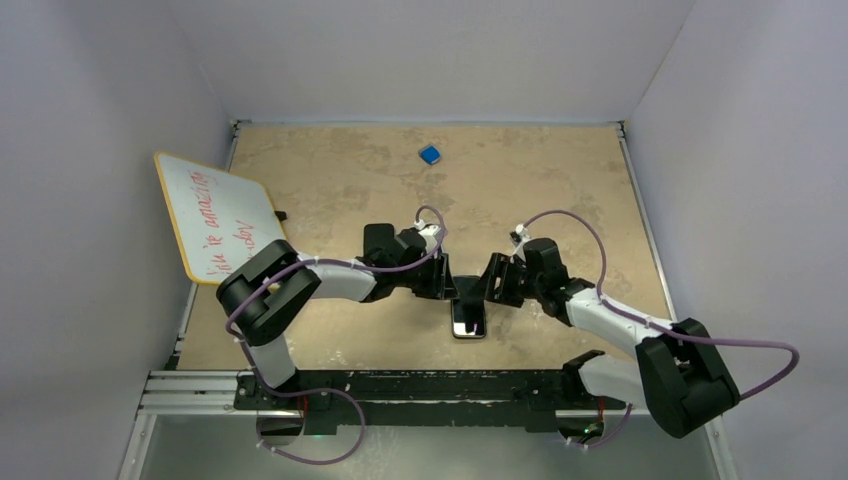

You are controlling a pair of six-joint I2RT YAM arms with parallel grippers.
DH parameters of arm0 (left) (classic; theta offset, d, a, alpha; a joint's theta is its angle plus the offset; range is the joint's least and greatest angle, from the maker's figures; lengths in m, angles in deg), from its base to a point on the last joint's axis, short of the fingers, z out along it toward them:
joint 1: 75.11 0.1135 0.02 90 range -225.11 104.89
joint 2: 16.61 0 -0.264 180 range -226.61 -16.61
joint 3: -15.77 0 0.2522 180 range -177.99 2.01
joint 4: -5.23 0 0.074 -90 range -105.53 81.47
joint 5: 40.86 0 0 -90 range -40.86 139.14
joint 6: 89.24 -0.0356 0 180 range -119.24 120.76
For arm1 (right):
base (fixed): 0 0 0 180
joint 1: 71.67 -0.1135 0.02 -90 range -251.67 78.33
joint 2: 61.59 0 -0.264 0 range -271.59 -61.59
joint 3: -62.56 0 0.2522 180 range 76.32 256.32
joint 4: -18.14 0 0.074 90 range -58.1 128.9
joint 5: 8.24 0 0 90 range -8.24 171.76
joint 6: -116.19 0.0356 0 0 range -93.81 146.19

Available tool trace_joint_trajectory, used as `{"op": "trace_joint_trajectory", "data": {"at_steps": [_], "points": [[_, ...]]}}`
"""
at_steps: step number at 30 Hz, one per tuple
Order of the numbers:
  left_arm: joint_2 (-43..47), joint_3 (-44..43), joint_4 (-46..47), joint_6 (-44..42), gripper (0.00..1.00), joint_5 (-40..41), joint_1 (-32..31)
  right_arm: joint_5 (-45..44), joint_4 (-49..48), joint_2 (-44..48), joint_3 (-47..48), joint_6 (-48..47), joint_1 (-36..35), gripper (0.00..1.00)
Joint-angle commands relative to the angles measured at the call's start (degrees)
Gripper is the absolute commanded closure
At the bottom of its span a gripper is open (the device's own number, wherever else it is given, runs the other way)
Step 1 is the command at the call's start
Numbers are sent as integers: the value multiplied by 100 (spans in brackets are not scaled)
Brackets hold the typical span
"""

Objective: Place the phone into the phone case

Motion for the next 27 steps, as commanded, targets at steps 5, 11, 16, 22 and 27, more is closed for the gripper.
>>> {"op": "trace_joint_trajectory", "data": {"at_steps": [5,11,16,22,27], "points": [[85,44,-428,58,61,-190,-24,-158,1342,284,209,-334,-38,33],[195,114,-657,122,67,-328,-31,243,1129,350,-94,-114,-49,30],[-18,151,-581,126,87,-372,-22,536,373,62,-269,278,-172,32],[21,259,-403,217,91,-439,-26,923,-1187,120,-620,1349,-256,33],[61,302,-553,152,93,-306,-22,773,-1993,744,-820,1854,-253,40]]}}
